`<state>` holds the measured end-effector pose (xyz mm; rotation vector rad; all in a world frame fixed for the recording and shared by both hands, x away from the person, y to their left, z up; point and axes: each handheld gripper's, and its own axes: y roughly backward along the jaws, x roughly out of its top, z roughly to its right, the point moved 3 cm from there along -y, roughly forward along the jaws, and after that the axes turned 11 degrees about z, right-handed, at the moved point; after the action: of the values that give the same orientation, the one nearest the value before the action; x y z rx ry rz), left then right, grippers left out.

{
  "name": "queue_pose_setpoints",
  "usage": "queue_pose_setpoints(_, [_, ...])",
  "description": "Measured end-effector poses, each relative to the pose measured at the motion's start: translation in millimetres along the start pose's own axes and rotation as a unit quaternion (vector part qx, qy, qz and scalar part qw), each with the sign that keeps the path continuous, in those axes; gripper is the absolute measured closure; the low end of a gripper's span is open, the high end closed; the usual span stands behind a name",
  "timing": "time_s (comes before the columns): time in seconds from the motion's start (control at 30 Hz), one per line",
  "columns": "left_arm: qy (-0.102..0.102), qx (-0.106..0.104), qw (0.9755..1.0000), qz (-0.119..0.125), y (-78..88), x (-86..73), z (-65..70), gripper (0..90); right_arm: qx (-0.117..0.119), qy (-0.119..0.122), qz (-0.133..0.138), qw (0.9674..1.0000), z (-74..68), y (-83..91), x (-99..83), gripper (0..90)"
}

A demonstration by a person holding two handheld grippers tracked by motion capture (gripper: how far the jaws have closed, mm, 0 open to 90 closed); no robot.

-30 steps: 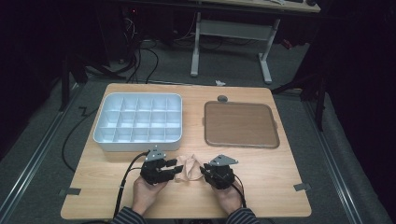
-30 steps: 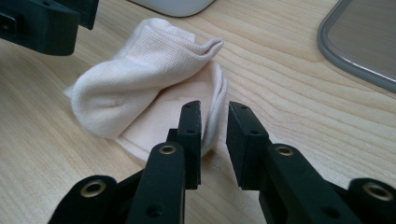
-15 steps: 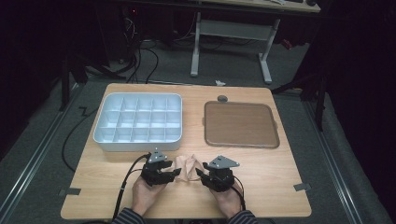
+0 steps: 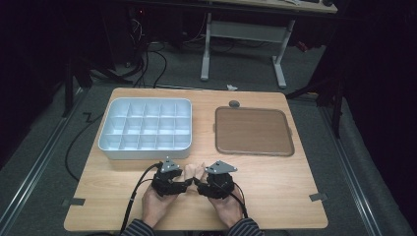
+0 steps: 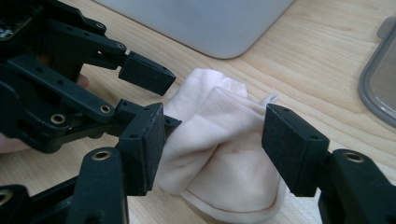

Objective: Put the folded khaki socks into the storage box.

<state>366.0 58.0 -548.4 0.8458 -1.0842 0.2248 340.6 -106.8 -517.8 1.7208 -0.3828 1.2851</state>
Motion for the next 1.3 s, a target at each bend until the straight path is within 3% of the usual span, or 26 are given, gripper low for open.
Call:
queue_pose_setpoints(0.17, [-0.001,0.002,1.0000,-0.001,-1.2,-0.3,0.9,43.3,0.000,0.002,0.002,1.0000,-2.9,-0.5,1.2,38.4])
queue_pose_setpoints(0.3, [-0.002,0.004,1.0000,-0.001,-2.5,-1.0,0.9,43.4,-0.011,0.006,-0.012,0.9998,-1.9,-3.1,-1.0,38.9])
queue_pose_setpoints(0.87, [-0.017,0.014,0.9998,0.000,-1.1,-2.4,0.0,44.6,-0.052,-0.001,-0.038,0.9979,30.1,5.1,-27.0,47.6])
queue_pose_setpoints(1.3, [-0.019,0.017,0.9997,0.002,-0.9,-3.0,-0.2,43.4,-0.047,-0.009,-0.039,0.9981,33.8,2.6,-34.0,47.6])
